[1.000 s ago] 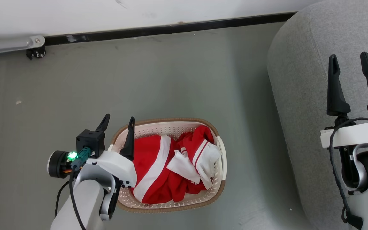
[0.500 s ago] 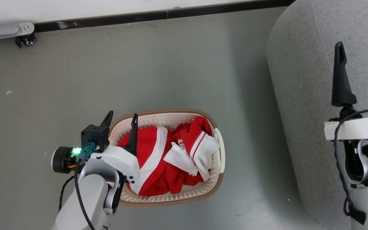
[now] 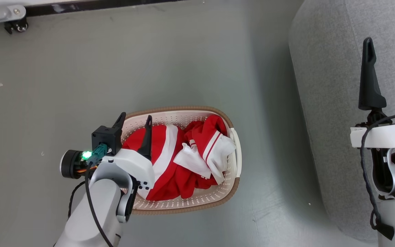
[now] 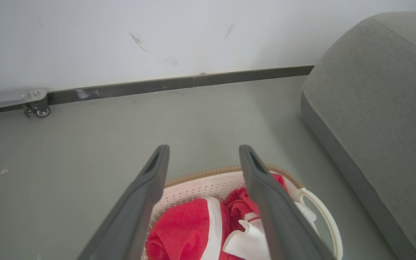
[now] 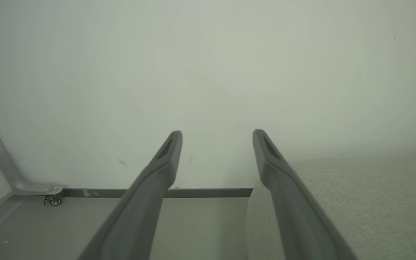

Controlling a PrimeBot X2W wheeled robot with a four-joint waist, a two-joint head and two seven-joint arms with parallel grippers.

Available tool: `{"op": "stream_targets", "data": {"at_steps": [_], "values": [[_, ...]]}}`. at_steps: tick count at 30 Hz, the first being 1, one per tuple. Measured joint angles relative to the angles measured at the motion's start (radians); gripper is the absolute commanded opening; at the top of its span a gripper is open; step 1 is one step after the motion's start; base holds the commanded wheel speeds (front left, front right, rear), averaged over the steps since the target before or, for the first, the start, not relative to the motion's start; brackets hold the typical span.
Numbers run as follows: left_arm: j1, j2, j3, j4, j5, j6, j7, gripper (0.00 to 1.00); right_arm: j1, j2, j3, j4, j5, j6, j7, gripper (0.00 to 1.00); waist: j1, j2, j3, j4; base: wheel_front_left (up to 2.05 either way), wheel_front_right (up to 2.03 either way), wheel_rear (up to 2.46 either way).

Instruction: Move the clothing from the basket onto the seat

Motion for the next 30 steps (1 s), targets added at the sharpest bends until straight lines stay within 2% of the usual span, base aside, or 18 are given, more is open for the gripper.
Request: {"op": "stream_targets", "data": {"at_steps": [30], "values": [[-0.09, -0.032, -0.014, 0.107, 0.0, -0.009, -0.009, 1.0, -0.043, 0.0, -0.003, -0.037, 0.001, 0.0, -0.001, 1.0, 0.0, 0.0, 0.133, -0.019, 0.0, 0.0, 0.0]]}}
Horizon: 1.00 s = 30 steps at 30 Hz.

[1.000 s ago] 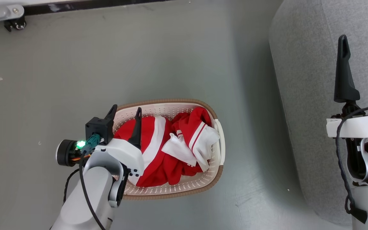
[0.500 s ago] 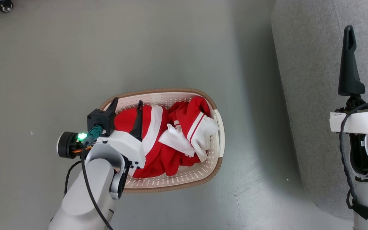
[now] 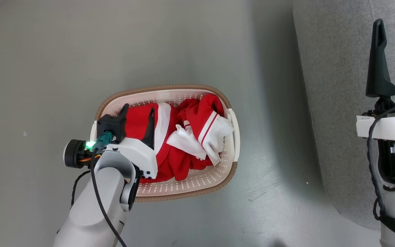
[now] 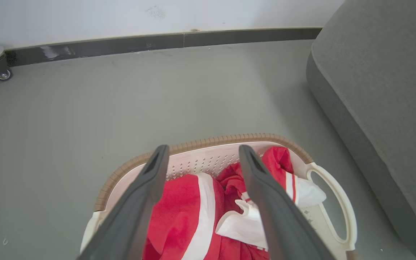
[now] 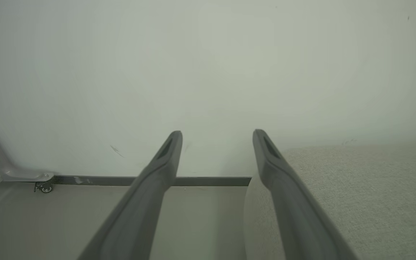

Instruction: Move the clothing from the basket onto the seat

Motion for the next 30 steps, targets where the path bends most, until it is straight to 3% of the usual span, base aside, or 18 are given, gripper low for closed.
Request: {"op": "stream_targets", "data": {"at_steps": [30], "values": [[-0.067, -0.009, -0.034, 0.132, 0.026, 0.002, 0.001, 1.0, -0.038, 0.0, -0.025, -0.036, 0.0, 0.0, -0.024, 1.0, 0.0, 0.0, 0.091, -0.012, 0.0, 0.0, 0.0]]}}
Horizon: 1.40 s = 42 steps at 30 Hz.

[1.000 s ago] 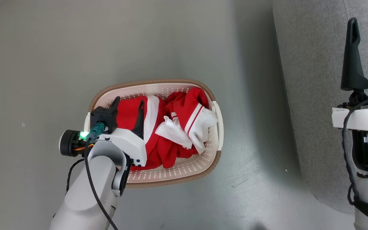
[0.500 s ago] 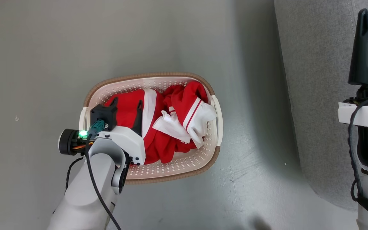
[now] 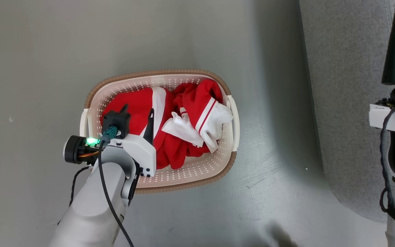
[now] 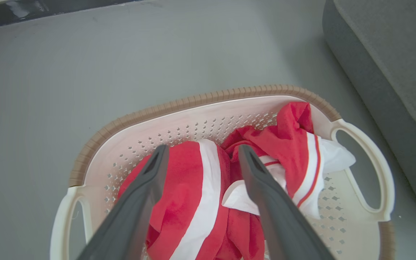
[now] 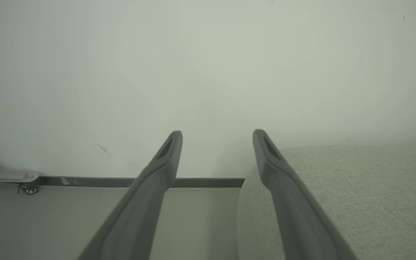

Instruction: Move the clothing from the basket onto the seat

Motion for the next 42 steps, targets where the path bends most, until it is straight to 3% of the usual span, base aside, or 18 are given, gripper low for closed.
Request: {"op": "stream_targets", "data": {"at_steps": [42], "values": [[-0.11, -0.001, -0.085, 0.159, 0.089, 0.021, 0.044, 1.0, -0.041, 0.0, -0.004, -0.07, -0.001, 0.0, -0.024, 1.0, -0.0001, 0.0, 0.092, -0.007, 0.0, 0.0, 0.0]]}}
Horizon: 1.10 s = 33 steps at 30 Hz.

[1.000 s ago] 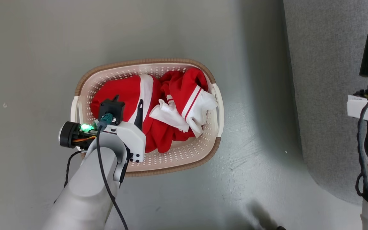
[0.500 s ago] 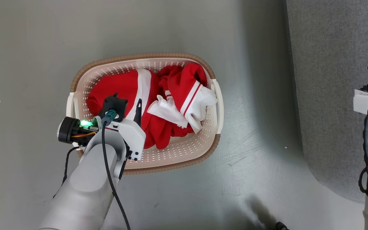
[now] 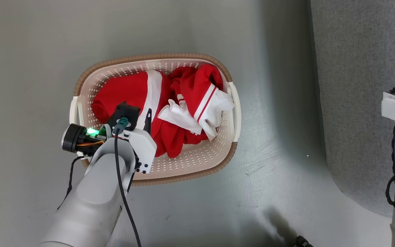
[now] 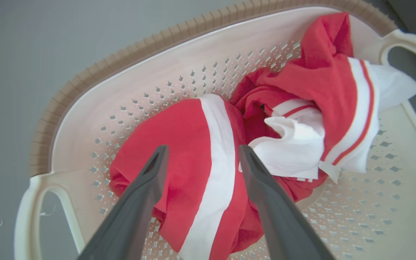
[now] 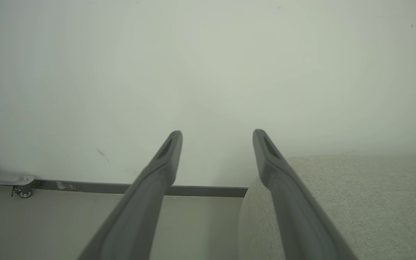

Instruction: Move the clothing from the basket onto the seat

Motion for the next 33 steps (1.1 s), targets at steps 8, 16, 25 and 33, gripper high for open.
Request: {"op": "stream_targets", "data": {"at_steps": [8, 16, 25, 33], "values": [[-0.005, 0.0, -0.005, 0.026, 0.0, 0.004, 0.012, 1.0, -0.001, 0.0, 0.005, -0.02, 0.0, 0.0, 0.0, 1.0, 0.0, 0.0, 0.016, -0.002, 0.0, 0.0, 0.0], [-0.023, -0.003, -0.007, 0.038, 0.0, 0.004, 0.012, 1.0, -0.001, 0.0, 0.003, -0.036, 0.0, 0.0, 0.0, 1.0, 0.0, 0.0, 0.035, -0.004, 0.0, 0.0, 0.0], [-0.047, -0.003, -0.009, 0.066, 0.0, 0.005, 0.031, 1.0, -0.001, 0.0, 0.001, -0.046, 0.0, 0.0, 0.0, 1.0, 0.0, 0.0, 0.055, -0.01, 0.0, 0.0, 0.0], [-0.063, -0.003, -0.007, 0.083, 0.0, 0.023, 0.043, 1.0, -0.001, 0.0, -0.005, -0.066, 0.0, 0.0, 0.0, 1.0, 0.0, 0.0, 0.073, -0.015, 0.0, 0.0, 0.0]]}}
